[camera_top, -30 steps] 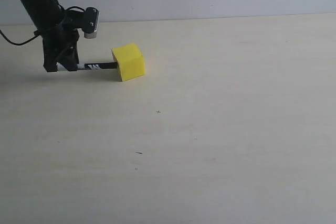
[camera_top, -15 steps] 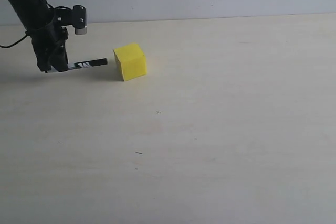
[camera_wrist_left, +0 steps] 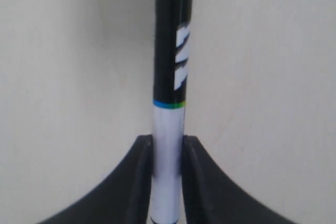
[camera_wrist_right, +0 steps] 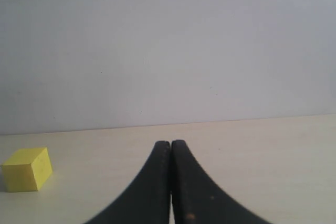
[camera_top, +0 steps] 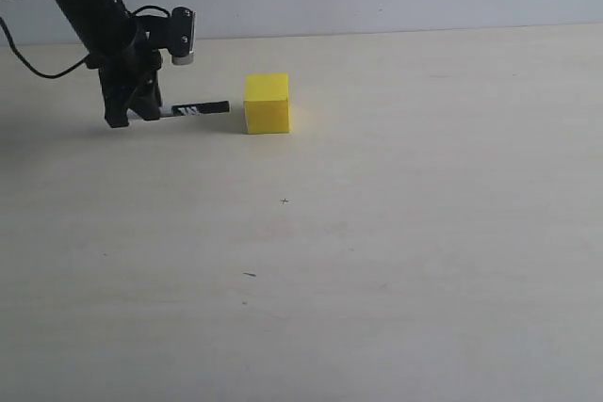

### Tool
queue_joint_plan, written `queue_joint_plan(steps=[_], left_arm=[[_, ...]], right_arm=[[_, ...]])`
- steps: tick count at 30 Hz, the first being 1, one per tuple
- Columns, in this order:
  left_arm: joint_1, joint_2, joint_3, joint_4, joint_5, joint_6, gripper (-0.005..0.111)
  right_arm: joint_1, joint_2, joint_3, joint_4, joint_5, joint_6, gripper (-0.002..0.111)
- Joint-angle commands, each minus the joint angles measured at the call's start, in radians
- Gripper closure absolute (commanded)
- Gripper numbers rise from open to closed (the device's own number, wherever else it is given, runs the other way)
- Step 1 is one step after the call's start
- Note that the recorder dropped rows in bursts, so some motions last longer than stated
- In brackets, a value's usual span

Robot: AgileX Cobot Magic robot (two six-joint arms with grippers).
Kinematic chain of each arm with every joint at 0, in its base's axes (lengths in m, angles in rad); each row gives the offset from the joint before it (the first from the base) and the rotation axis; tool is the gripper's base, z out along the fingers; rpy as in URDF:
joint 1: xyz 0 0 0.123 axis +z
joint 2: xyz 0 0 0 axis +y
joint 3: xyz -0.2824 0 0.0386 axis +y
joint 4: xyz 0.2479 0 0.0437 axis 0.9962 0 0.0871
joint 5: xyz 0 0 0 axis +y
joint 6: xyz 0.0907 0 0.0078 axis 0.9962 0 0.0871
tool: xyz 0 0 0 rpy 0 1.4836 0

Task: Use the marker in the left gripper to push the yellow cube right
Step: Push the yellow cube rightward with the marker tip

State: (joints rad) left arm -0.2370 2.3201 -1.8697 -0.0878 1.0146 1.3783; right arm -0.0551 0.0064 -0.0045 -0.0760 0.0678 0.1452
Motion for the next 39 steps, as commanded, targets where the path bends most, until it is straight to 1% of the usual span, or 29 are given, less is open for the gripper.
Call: queue_joint_plan(steps=[1, 7, 14, 21, 24, 33, 39], left_arm=[[0.011, -0.01, -0.006, 0.033, -0.014, 0.037, 0.107], [0.011, -0.01, -0.006, 0.025, -0.025, 0.11, 0.107], [0.017, -0.004, -0.049, 0.022, -0.023, 0.11, 0.107], [0.017, -0.004, -0.049, 0.027, -0.027, 0.11, 0.107], [0.017, 0.0, -0.049, 0.027, -0.067, 0.106, 0.107], [0.019, 0.046, -0.053, 0.027, -0.083, 0.106, 0.107], [0.015, 0.052, -0.053, 0.01, -0.126, 0.11, 0.107]], right_arm=[[-0.004, -0.006, 0.005, -0.003, -0.002, -0.002, 0.108], [-0.004, -0.006, 0.005, -0.003, -0.002, -0.002, 0.108], [-0.004, -0.006, 0.005, -0.003, -0.002, -0.002, 0.108], [-0.004, -0.006, 0.005, -0.003, -0.002, -0.002, 0.108], [-0.004, -0.006, 0.005, -0.003, -0.002, -0.002, 0.108], [-0.004, -0.006, 0.005, -0.003, -0.002, -0.004, 0.108], [-0.004, -0.006, 0.005, -0.003, -0.002, -0.002, 0.108]])
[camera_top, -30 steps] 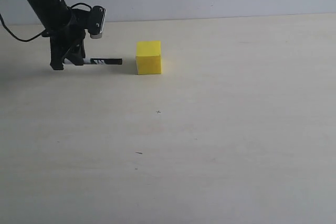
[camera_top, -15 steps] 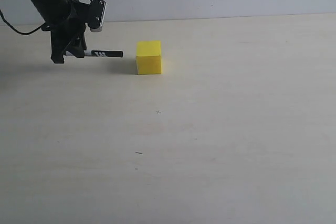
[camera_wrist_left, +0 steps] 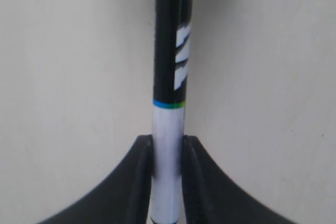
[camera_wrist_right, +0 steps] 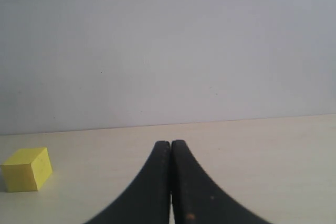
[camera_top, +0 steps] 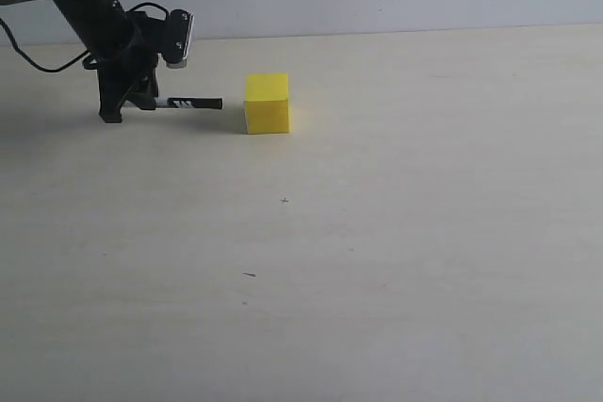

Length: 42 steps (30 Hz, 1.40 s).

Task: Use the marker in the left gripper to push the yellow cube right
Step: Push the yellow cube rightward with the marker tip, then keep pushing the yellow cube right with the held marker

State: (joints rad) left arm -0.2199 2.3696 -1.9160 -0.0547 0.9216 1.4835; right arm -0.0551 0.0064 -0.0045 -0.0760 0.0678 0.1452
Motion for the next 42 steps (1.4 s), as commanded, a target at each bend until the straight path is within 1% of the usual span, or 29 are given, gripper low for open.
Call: queue_joint_plan(steps=[1, 4, 7, 9, 12, 15, 17, 21, 26, 30, 34, 37, 40, 42], left_arm=[[-0.003, 0.004, -0.007, -0.037, -0.041, 0.005, 0.107], [-0.007, 0.004, -0.007, -0.104, -0.052, 0.029, 0.107], [-0.026, 0.01, -0.007, -0.158, -0.064, 0.054, 0.107], [-0.053, 0.014, -0.007, -0.163, -0.071, 0.062, 0.107], [-0.083, 0.016, -0.007, -0.122, -0.071, 0.071, 0.107], [-0.079, 0.016, -0.021, -0.113, -0.071, 0.056, 0.107], [-0.059, 0.016, -0.034, -0.113, -0.065, 0.025, 0.107], [-0.032, 0.016, -0.045, -0.073, -0.031, 0.023, 0.107], [-0.032, 0.02, -0.045, -0.052, -0.024, 0.0, 0.107], [-0.07, 0.022, -0.045, -0.052, -0.038, -0.003, 0.107], [-0.14, 0.026, -0.047, -0.073, -0.088, -0.01, 0.107], [-0.181, 0.028, -0.061, -0.083, -0.106, -0.026, 0.107], [-0.187, 0.028, -0.077, -0.082, -0.086, -0.047, 0.107], [-0.172, 0.028, -0.084, -0.062, -0.073, -0.084, 0.107]], right_arm=[[-0.004, -0.006, 0.005, -0.003, -0.002, -0.002, 0.108], [-0.004, -0.006, 0.005, -0.003, -0.002, -0.002, 0.108], [-0.004, -0.006, 0.005, -0.003, -0.002, -0.002, 0.108], [-0.004, -0.006, 0.005, -0.003, -0.002, -0.002, 0.108], [-0.004, -0.006, 0.005, -0.003, -0.002, -0.002, 0.108], [-0.004, -0.006, 0.005, -0.003, -0.002, -0.002, 0.108], [-0.004, -0.006, 0.005, -0.003, -0.002, -0.002, 0.108], [-0.004, -0.006, 0.005, -0.003, -0.002, -0.002, 0.108], [-0.004, -0.006, 0.005, -0.003, -0.002, -0.002, 0.108], [-0.004, -0.006, 0.005, -0.003, -0.002, -0.002, 0.108], [-0.004, -0.006, 0.005, -0.003, -0.002, -0.004, 0.108], [-0.004, -0.006, 0.005, -0.003, -0.002, -0.004, 0.108], [-0.004, -0.006, 0.005, -0.003, -0.002, -0.002, 0.108], [-0.004, -0.006, 0.005, -0.003, -0.002, -0.002, 0.108]])
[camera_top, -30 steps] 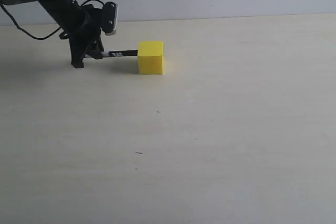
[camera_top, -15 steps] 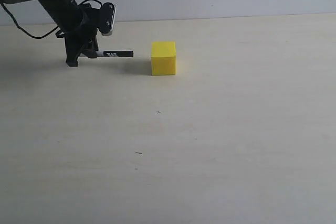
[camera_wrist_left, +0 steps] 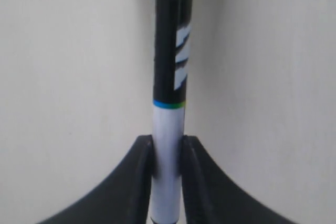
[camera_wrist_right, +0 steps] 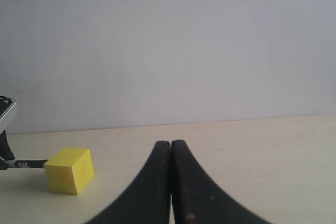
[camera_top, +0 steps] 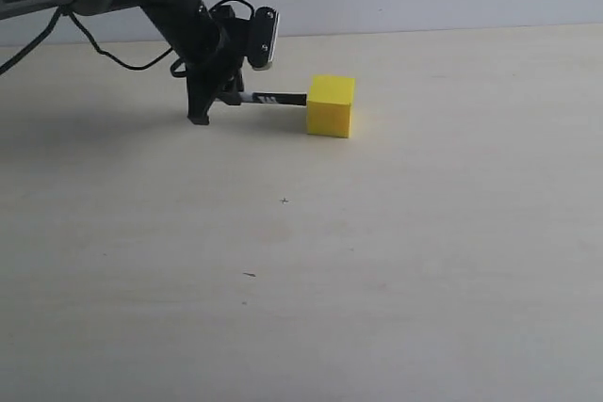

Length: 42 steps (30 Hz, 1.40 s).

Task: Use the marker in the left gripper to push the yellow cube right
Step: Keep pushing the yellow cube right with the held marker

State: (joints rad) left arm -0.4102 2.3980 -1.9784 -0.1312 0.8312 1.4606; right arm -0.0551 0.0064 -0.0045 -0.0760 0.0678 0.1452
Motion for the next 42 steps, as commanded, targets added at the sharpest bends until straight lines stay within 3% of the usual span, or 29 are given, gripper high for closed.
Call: queue_joint_plan(steps=[1, 11, 25, 33, 42], left_arm=[[0.028, 0.0, -0.022, 0.025, 0.026, -0.076, 0.107], [0.057, 0.0, -0.022, 0.05, 0.071, -0.05, 0.107], [-0.057, 0.002, -0.022, 0.048, 0.0, -0.048, 0.107], [-0.018, 0.002, -0.022, 0.05, 0.011, -0.161, 0.107], [-0.022, 0.019, -0.022, 0.089, 0.027, -0.242, 0.107]], right_arm=[[-0.004, -0.006, 0.005, -0.003, -0.002, -0.002, 0.108], [-0.004, -0.006, 0.005, -0.003, -0.002, -0.002, 0.108], [-0.004, -0.006, 0.005, -0.003, -0.002, -0.002, 0.108], [-0.004, -0.006, 0.005, -0.003, -0.002, -0.004, 0.108], [-0.004, -0.006, 0.005, -0.003, -0.002, -0.002, 0.108]])
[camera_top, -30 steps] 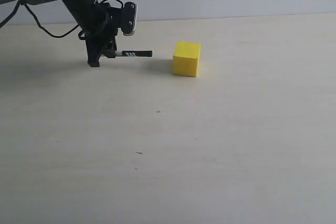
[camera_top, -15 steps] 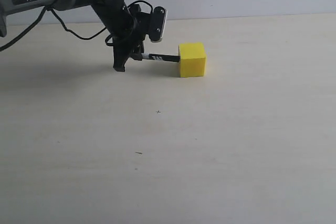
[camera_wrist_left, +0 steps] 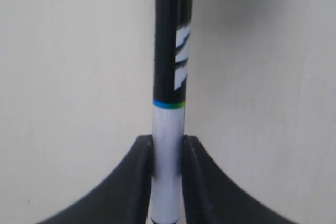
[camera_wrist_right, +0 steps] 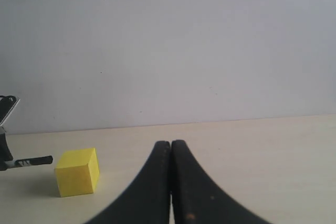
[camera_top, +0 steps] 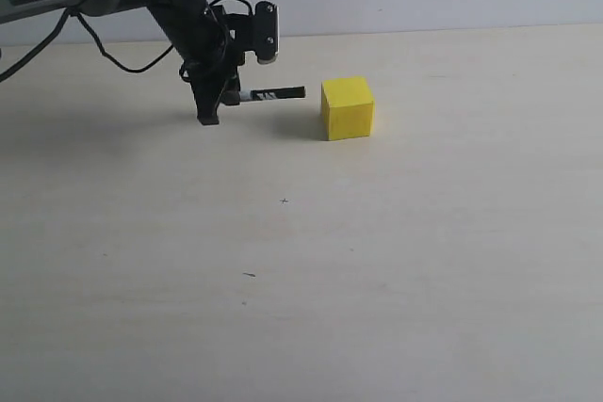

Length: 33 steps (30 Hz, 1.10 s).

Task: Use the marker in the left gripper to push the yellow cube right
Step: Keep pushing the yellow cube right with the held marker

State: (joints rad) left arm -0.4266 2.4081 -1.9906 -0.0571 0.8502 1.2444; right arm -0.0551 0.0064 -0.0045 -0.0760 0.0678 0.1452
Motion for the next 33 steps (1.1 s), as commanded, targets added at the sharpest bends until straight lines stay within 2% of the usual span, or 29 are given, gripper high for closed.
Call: queue_joint_plan(steps=[1, 9, 14, 17, 22, 26, 30, 33], left_arm=[[-0.006, 0.014, -0.01, 0.022, 0.008, -0.028, 0.107], [-0.02, 0.023, -0.01, 0.051, -0.049, -0.068, 0.107], [-0.08, 0.025, -0.01, 0.051, -0.079, -0.063, 0.107], [-0.102, 0.026, -0.031, 0.051, -0.077, -0.059, 0.107], [-0.082, 0.026, -0.071, 0.063, -0.011, -0.071, 0.107], [-0.084, 0.027, -0.071, 0.092, -0.023, -0.069, 0.107], [-0.125, 0.027, -0.071, 0.083, 0.0, -0.04, 0.107], [-0.13, 0.027, -0.071, 0.083, 0.001, -0.05, 0.107]], right_arm=[[-0.004, -0.006, 0.005, -0.003, -0.002, -0.002, 0.108], [-0.004, -0.006, 0.005, -0.003, -0.002, -0.004, 0.108], [-0.004, -0.006, 0.005, -0.003, -0.002, -0.002, 0.108], [-0.004, -0.006, 0.005, -0.003, -0.002, -0.002, 0.108], [-0.004, -0.006, 0.005, -0.003, -0.002, -0.002, 0.108], [-0.004, -0.006, 0.005, -0.003, -0.002, -0.002, 0.108], [-0.004, -0.006, 0.005, -0.003, -0.002, -0.002, 0.108], [-0.004, -0.006, 0.005, -0.003, -0.002, -0.002, 0.108]])
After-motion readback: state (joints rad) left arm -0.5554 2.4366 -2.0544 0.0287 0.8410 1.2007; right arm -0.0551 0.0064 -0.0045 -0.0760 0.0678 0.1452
